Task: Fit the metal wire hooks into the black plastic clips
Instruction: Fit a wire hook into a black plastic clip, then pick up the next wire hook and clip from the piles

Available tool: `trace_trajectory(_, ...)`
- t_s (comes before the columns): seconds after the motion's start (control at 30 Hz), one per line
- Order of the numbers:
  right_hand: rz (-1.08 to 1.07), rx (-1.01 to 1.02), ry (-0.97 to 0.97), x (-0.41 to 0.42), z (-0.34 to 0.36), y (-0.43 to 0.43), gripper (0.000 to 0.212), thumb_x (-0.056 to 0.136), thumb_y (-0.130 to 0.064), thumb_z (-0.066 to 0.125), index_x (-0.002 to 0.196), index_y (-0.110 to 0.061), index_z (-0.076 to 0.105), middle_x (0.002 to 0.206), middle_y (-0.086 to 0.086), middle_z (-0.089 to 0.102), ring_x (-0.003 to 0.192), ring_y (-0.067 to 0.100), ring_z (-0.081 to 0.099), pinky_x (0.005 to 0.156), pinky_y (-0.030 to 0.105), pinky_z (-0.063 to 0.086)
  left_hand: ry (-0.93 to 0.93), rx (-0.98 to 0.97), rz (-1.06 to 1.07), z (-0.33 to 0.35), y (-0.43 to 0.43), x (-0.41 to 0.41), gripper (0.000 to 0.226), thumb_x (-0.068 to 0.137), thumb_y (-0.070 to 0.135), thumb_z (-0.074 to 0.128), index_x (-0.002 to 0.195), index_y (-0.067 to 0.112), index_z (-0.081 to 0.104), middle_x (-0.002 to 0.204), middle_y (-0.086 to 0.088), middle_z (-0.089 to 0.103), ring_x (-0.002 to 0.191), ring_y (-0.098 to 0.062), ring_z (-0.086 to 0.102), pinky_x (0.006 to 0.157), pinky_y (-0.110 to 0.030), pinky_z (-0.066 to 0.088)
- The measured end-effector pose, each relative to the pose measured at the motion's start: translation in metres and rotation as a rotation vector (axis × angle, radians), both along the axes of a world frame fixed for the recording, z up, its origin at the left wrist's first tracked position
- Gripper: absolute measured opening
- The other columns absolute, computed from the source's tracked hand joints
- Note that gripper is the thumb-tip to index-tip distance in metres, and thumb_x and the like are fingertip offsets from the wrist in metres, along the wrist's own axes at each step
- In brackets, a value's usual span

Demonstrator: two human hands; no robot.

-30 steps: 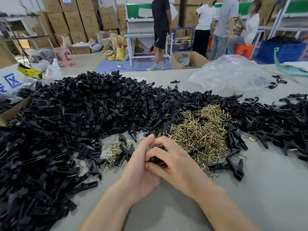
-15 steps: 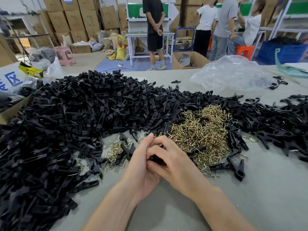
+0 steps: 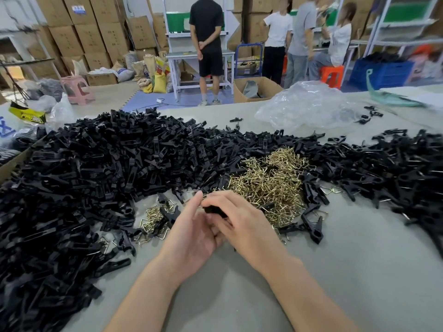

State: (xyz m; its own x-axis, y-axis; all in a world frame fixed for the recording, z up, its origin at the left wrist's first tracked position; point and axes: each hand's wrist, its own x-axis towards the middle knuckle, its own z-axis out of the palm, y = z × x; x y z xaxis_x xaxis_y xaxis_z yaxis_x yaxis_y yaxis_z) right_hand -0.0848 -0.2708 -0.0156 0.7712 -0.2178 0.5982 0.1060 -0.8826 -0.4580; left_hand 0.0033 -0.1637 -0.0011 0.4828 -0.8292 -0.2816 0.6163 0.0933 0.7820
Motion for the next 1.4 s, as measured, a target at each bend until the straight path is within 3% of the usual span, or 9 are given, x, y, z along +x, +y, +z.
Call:
trace_trajectory(0.17,-0.144,0.303,-0.117,-0.015,0.002,0.008,0.024,0.095,-0.022,0.068,0.117,-0.029,0.06,0.116,-0.021,0.058,0.107,-0.002,0.058,0.091,0.015,0.048,-0.172,0.015,0.048,-0.005,-0.002,-0.009,0.054,0.095,0.048,0.042,0.109,0.001,0.065,0.102,-0.019,0.069,0.097,-0.029,0.062,0.099,-0.045,0.045)
trace_trajectory(0.33,-0.262,0.896,-0.377,-0.047,0.017,-0.014,0.024,0.091,-0.024,0.074,0.107,-0.04,0.064,0.105,-0.022,0.069,0.097,-0.001,0.066,0.083,0.012,0.05,-0.272,0.003,0.124,-0.014,-0.001,-0.009,0.049,0.091,0.036,0.05,0.118,-0.001,0.067,0.105,-0.021,0.073,0.088,-0.025,0.072,0.077,-0.033,0.061)
trace_trajectory(0.53,-0.337,1.446,-0.881,-0.092,0.074,-0.117,0.047,0.096,-0.015,0.068,0.138,-0.013,0.047,0.131,0.007,0.058,0.115,0.017,0.065,0.092,0.02,0.053,-0.238,-0.024,0.123,-0.019,0.0,-0.008,0.037,0.095,0.025,0.052,0.112,-0.001,0.072,0.107,-0.025,0.07,0.086,-0.026,0.072,0.074,-0.031,0.062)
trace_trajectory(0.63,-0.336,1.62,-0.784,-0.09,0.08,-0.131,0.044,0.101,-0.016,0.061,0.139,0.003,0.047,0.132,0.018,0.059,0.125,0.023,0.058,0.107,0.016,0.042,-0.294,-0.025,0.159,-0.014,0.001,-0.017,0.03,0.098,0.021,0.051,0.107,0.004,0.075,0.103,-0.023,0.071,0.084,-0.024,0.07,0.076,-0.032,0.061)
trace_trajectory(0.7,-0.289,1.582,-0.579,-0.072,0.069,-0.109,0.033,0.099,-0.006,0.061,0.128,0.008,0.052,0.107,0.015,0.063,0.104,0.017,0.064,0.106,0.027,0.049,-0.491,0.029,0.247,-0.012,0.005,-0.023,0.025,0.098,0.02,0.053,0.098,0.016,0.078,0.094,-0.015,0.073,0.078,-0.019,0.067,0.074,-0.029,0.055)
trace_trajectory(0.83,-0.27,1.154,-0.27,-0.029,0.041,-0.037,0.027,0.102,-0.014,0.057,0.125,-0.027,0.055,0.105,-0.003,0.07,0.084,0.008,0.071,0.077,0.019,0.057,-1.159,0.366,0.648,-0.01,0.023,-0.018,0.026,0.102,0.025,0.049,0.088,0.033,0.069,0.067,0.0,0.063,0.054,-0.006,0.049,0.054,-0.023,0.041)
trace_trajectory(0.93,-0.256,0.741,-0.211,-0.009,0.016,-0.003,0.033,0.104,-0.012,0.05,0.129,-0.033,0.055,0.106,-0.016,0.064,0.059,0.002,0.054,0.053,0.015,0.044,-1.425,0.732,0.821,-0.008,0.04,0.001,0.013,0.094,0.019,0.059,0.101,0.019,0.071,0.095,-0.004,0.069,0.088,-0.026,0.059,0.082,-0.043,0.044)
trace_trajectory(1.1,-0.264,0.265,-0.178,0.0,-0.004,0.001,0.036,0.099,-0.002,0.052,0.128,-0.024,0.06,0.105,-0.014,0.059,0.08,-0.003,0.053,0.075,0.015,0.044,-1.498,1.16,0.501,-0.018,0.041,0.01,0.049,0.09,0.042,0.061,0.133,0.018,0.058,0.125,-0.01,0.058,0.12,-0.033,0.05,0.104,-0.047,0.032)
trace_trajectory(1.4,-0.24,0.282,-0.18,-0.001,-0.004,-0.001,0.037,0.099,-0.001,0.051,0.127,-0.023,0.06,0.103,-0.014,0.056,0.083,0.002,0.053,0.074,0.014,0.042,-1.477,1.072,0.621,-0.013,0.041,0.015,0.026,0.095,0.029,0.06,0.113,0.015,0.071,0.109,-0.008,0.066,0.109,-0.033,0.055,0.104,-0.048,0.033)
